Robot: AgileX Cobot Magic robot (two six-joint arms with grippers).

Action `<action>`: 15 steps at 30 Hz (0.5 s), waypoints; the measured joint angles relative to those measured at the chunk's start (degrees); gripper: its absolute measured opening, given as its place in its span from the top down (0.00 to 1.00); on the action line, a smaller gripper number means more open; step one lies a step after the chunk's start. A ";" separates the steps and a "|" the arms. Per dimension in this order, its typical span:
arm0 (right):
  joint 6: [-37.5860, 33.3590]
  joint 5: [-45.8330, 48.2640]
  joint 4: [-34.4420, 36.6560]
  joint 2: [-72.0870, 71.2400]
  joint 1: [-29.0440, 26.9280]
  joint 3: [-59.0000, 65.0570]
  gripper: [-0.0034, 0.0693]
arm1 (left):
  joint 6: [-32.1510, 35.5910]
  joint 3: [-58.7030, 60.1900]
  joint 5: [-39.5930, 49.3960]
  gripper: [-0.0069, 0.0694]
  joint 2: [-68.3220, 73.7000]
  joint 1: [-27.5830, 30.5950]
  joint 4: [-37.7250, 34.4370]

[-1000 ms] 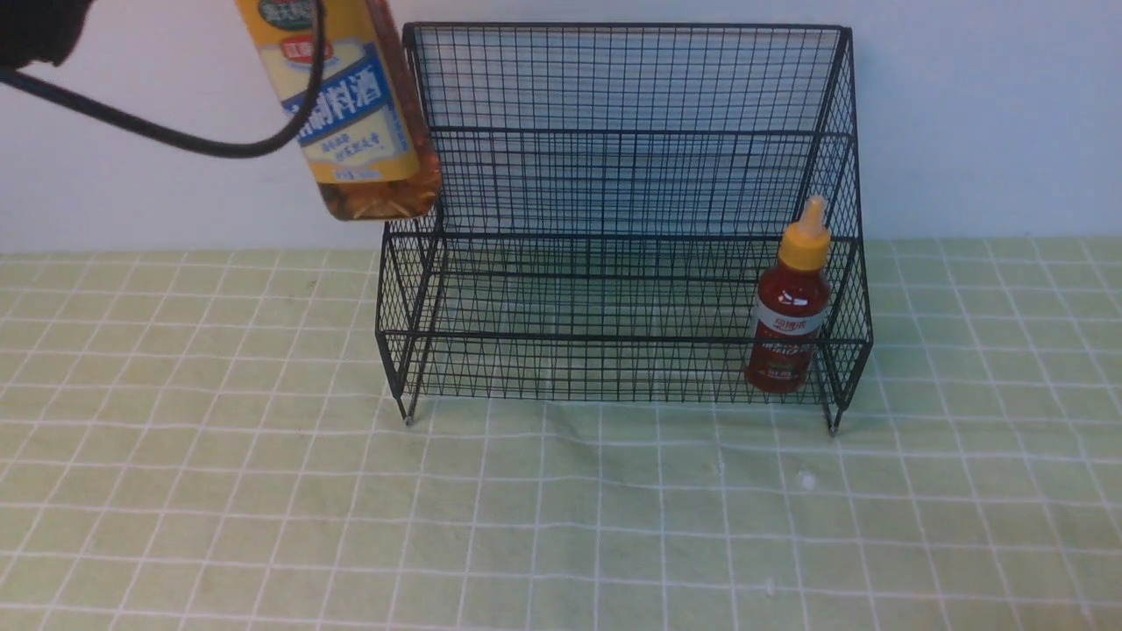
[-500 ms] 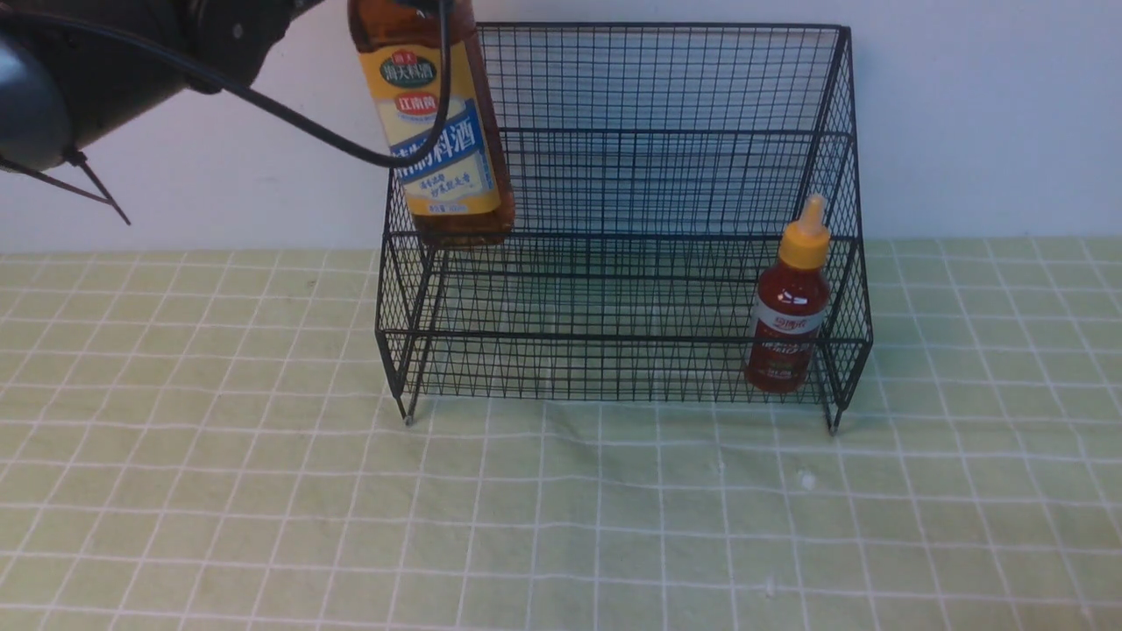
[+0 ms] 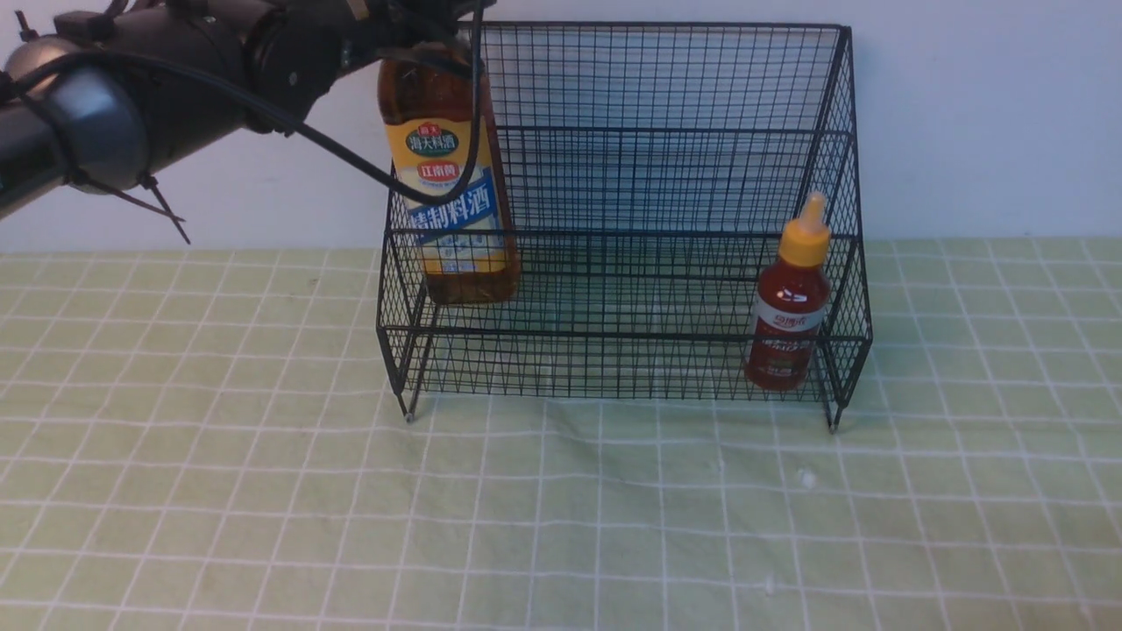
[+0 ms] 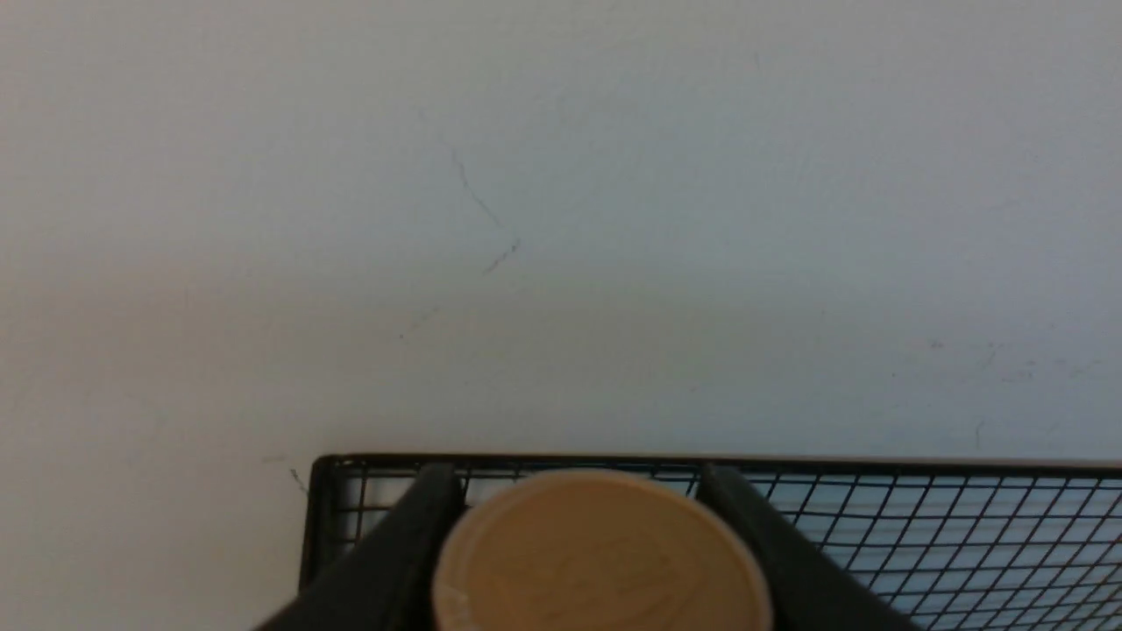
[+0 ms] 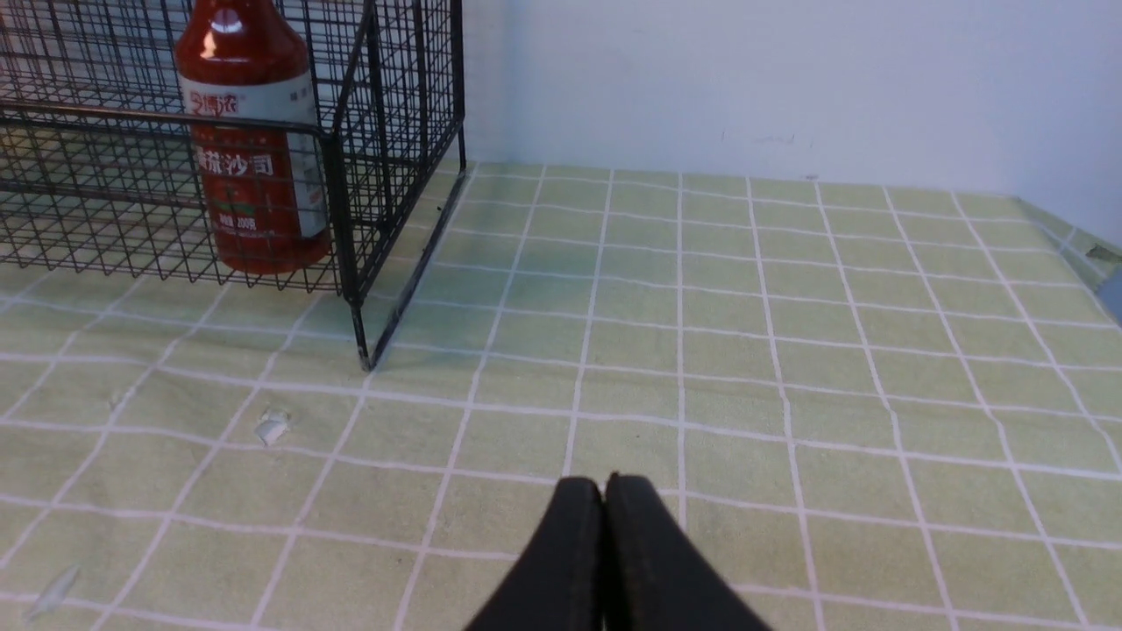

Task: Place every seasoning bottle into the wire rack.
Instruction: Use the left arm to put the condiment bottle back on the shelf

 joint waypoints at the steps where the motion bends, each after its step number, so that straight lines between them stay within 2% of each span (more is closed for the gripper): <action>1: 0.00 0.00 0.00 0.00 0.00 0.00 0.97 | 0.16 -0.05 0.68 0.52 0.07 -0.30 0.17; 15: 0.00 0.00 0.05 0.00 0.00 0.00 0.97 | 1.64 -0.91 9.46 0.49 0.40 -4.80 10.45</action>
